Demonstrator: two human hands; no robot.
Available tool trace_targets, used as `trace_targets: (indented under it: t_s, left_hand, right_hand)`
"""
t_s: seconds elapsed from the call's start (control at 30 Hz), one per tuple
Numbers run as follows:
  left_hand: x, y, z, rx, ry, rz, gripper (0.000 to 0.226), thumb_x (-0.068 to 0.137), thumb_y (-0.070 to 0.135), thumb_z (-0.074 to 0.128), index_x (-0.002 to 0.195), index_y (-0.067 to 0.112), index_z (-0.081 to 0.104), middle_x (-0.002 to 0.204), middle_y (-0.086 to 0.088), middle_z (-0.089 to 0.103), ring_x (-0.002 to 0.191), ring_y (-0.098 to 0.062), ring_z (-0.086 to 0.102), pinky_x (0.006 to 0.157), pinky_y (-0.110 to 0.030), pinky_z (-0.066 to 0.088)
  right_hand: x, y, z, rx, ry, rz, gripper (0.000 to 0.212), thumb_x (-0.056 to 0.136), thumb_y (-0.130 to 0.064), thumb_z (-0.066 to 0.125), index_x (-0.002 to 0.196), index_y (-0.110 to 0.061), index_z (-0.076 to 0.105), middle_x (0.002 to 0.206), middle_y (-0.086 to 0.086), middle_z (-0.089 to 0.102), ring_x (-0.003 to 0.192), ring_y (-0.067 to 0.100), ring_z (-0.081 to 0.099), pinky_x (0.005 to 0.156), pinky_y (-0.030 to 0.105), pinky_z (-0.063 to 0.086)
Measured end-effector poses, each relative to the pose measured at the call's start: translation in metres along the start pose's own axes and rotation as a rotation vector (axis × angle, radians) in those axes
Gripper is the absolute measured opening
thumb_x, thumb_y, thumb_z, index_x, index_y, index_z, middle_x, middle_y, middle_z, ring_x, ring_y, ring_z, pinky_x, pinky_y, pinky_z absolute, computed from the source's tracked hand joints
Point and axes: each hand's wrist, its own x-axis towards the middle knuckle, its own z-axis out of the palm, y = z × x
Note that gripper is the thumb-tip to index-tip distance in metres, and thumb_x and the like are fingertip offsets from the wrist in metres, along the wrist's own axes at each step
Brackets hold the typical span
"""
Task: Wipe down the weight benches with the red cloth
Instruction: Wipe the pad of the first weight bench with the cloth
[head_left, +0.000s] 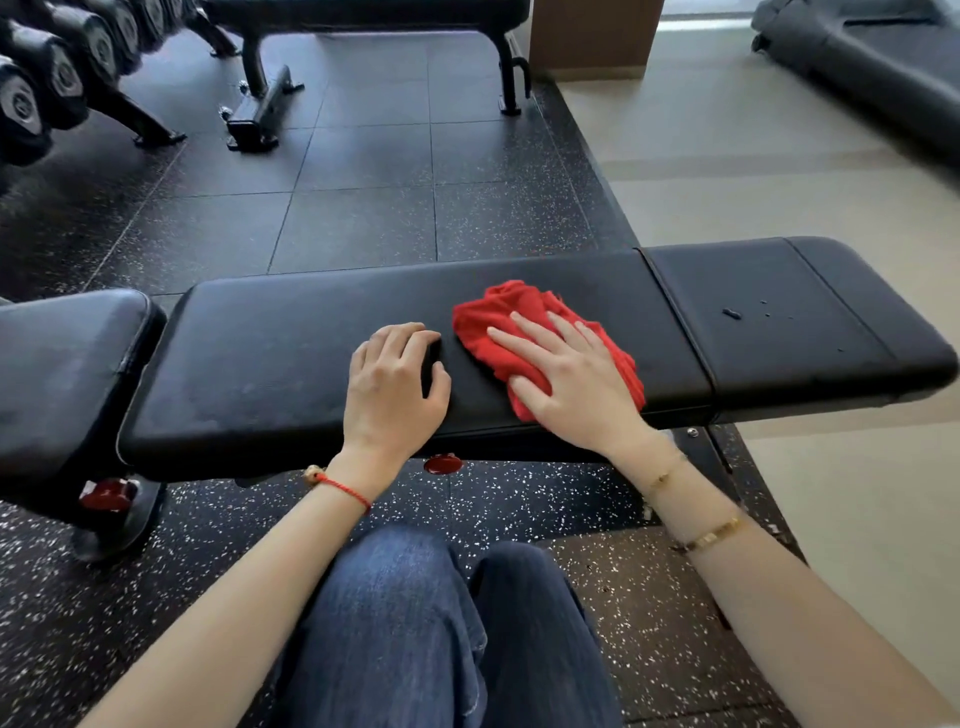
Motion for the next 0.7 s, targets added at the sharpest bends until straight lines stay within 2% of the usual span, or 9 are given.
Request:
trace_targets:
  t_s: [0.07, 0.2, 0.3, 0.37, 0.43, 0.57, 0.7]
  left_hand:
    - [0.0, -0.001, 0.001, 0.006, -0.002, 0.007, 0.032, 0.09, 0.023, 0.057, 0.119, 0.014, 0.065, 0.127, -0.003, 0.064, 0.124, -0.025, 0.054, 0.107, -0.041, 0.04]
    - [-0.001, 0.0, 0.002, 0.012, -0.001, 0.005, 0.033, 0.091, 0.023, 0.055, 0.122, 0.013, 0.064, 0.128, -0.004, 0.063, 0.126, -0.026, 0.053, 0.109, -0.043, 0.039]
    - [-0.001, 0.002, 0.003, 0.019, 0.009, -0.005, 0.034, 0.09, 0.023, 0.055, 0.121, 0.012, 0.065, 0.127, -0.005, 0.064, 0.125, -0.027, 0.054, 0.11, -0.042, 0.038]
    - [-0.001, 0.004, 0.002, 0.021, 0.013, -0.009, 0.034, 0.09, 0.023, 0.054, 0.12, 0.012, 0.065, 0.126, -0.005, 0.064, 0.124, -0.027, 0.054, 0.109, -0.042, 0.039]
    - [-0.001, 0.004, 0.001, 0.029, 0.015, -0.012, 0.034, 0.089, 0.023, 0.054, 0.119, 0.012, 0.065, 0.126, -0.004, 0.064, 0.124, -0.026, 0.055, 0.109, -0.041, 0.039]
    - [-0.001, 0.005, 0.001, 0.029, 0.025, -0.02, 0.034, 0.088, 0.023, 0.055, 0.119, 0.013, 0.066, 0.126, -0.004, 0.065, 0.123, -0.026, 0.055, 0.108, -0.041, 0.039]
    - [-0.001, 0.002, 0.003, 0.021, 0.034, -0.014, 0.035, 0.088, 0.023, 0.055, 0.119, 0.013, 0.067, 0.127, -0.004, 0.065, 0.125, -0.026, 0.055, 0.109, -0.041, 0.039]
  right_hand:
    - [-0.007, 0.019, -0.006, 0.011, 0.028, 0.041, 0.055, 0.091, -0.042, 0.049, 0.145, -0.048, 0.037, 0.157, -0.015, 0.033, 0.147, 0.024, 0.026, 0.122, 0.041, 0.012]
    - [0.019, 0.06, -0.015, -0.032, 0.055, 0.27, 0.055, 0.093, -0.041, 0.05, 0.146, -0.048, 0.036, 0.159, -0.01, 0.032, 0.148, 0.027, 0.023, 0.122, 0.045, 0.01]
    - [0.065, 0.077, -0.019, -0.045, 0.015, 0.416, 0.054, 0.094, -0.043, 0.044, 0.148, -0.046, 0.033, 0.162, -0.007, 0.025, 0.149, 0.03, 0.017, 0.123, 0.048, 0.004]
    - [0.093, 0.072, -0.019, -0.027, -0.043, 0.438, 0.054, 0.095, -0.044, 0.042, 0.148, -0.045, 0.032, 0.163, -0.007, 0.02, 0.15, 0.033, 0.013, 0.123, 0.049, 0.0]
    - [0.106, 0.051, -0.013, -0.027, -0.071, 0.374, 0.054, 0.095, -0.043, 0.042, 0.148, -0.046, 0.032, 0.163, -0.007, 0.02, 0.149, 0.033, 0.013, 0.122, 0.049, 0.001]
    - [0.075, -0.003, 0.003, -0.032, -0.051, 0.076, 0.056, 0.093, -0.042, 0.048, 0.146, -0.049, 0.033, 0.161, -0.011, 0.025, 0.149, 0.029, 0.017, 0.123, 0.046, 0.005]
    - [0.022, -0.001, 0.0, 0.042, -0.037, -0.06, 0.056, 0.092, -0.04, 0.051, 0.145, -0.051, 0.035, 0.159, -0.016, 0.028, 0.15, 0.023, 0.017, 0.123, 0.042, 0.005]
